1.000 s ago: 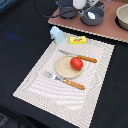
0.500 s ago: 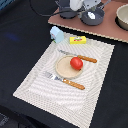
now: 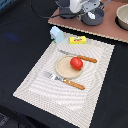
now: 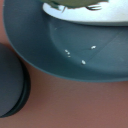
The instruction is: Interact with the objects in diverse but meaningful ways.
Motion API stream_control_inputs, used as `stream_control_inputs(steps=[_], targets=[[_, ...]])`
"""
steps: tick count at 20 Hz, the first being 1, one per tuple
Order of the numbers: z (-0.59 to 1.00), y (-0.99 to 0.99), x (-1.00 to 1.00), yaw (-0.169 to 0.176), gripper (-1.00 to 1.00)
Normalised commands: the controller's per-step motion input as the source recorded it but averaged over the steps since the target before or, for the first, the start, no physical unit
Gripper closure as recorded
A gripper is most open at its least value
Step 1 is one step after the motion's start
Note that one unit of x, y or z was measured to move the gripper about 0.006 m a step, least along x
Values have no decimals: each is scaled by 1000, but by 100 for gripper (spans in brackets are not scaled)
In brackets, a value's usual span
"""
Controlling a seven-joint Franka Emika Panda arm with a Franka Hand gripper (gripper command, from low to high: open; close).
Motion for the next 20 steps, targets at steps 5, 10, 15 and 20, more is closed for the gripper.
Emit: stream_control_inputs(steps=[5,10,15,20], targets=[[-300,81,-223,0,-100],[-70,9,-234,0,-100],[173,16,-223,0,-100],[58,0,-281,0,-100]])
